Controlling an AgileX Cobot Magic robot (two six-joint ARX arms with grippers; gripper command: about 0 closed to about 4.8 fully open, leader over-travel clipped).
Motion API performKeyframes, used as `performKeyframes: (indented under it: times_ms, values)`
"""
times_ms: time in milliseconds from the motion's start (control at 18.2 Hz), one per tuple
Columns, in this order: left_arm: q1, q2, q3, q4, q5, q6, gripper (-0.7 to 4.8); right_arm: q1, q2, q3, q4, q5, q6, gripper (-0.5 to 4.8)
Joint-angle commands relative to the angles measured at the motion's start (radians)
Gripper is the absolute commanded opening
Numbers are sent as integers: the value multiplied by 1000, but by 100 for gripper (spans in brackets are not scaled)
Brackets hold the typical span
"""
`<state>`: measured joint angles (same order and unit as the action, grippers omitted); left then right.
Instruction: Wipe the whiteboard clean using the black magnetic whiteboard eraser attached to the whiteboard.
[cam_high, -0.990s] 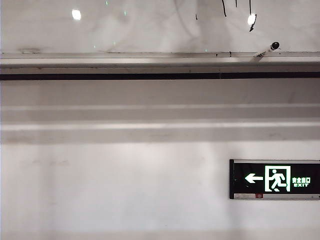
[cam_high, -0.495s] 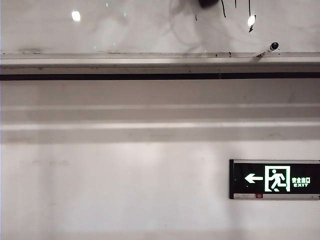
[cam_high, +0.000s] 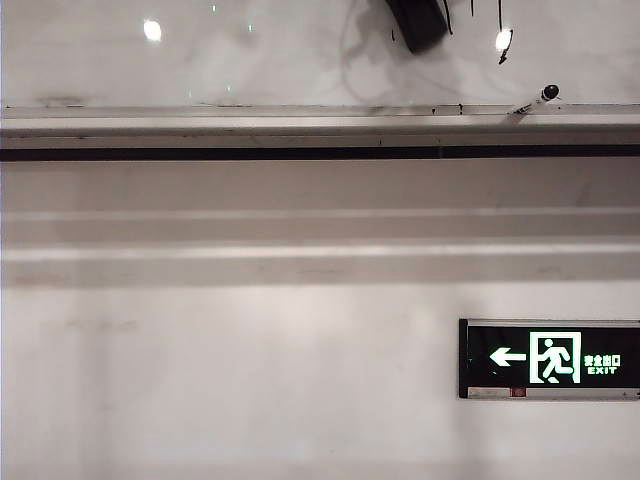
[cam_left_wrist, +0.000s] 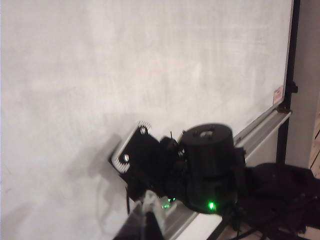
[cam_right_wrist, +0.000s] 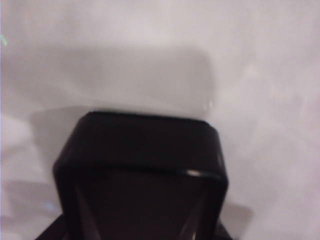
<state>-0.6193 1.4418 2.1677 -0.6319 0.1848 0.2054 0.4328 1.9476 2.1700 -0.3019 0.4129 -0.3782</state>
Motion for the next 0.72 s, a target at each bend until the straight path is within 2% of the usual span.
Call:
performKeyframes:
  times_ms: [55,220,715]
  values:
    - [-1,-4,2,20,22,-4,-6,-60,11,-9,-74,87,15,79]
    - [-1,-4,2,21,22,-4,-6,-123,-9,-9,-76,80,68,74]
    - [-1,-4,2,27,22,-4,-6,-301,-58,-9,-58,2,68,73]
